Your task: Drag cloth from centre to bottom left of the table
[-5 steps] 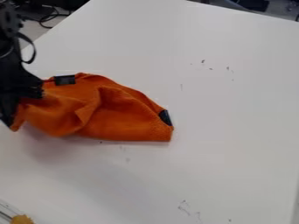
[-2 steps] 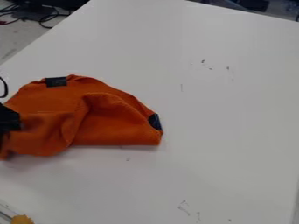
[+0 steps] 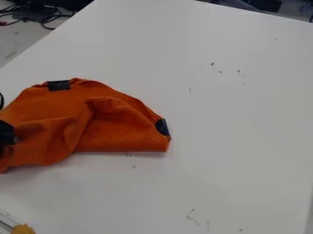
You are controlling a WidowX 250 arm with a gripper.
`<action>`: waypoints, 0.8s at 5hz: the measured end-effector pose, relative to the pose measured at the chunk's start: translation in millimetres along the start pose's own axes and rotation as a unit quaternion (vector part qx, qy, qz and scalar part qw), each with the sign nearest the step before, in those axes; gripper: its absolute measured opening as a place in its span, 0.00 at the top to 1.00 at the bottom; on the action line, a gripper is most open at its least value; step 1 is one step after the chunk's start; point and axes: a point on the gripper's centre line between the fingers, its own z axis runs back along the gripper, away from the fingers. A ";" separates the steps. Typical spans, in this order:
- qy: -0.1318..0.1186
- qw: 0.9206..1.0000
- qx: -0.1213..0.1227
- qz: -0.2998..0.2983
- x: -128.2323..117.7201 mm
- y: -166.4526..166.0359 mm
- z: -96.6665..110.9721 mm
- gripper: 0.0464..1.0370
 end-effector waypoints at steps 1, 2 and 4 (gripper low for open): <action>0.005 1.000 0.019 -0.011 -2.2 5.4 1.5 0.03; 0.008 0.999 0.047 -0.024 -1.8 9.2 2.2 0.03; 0.013 0.999 0.048 -0.018 -13.5 8.8 -9.7 0.04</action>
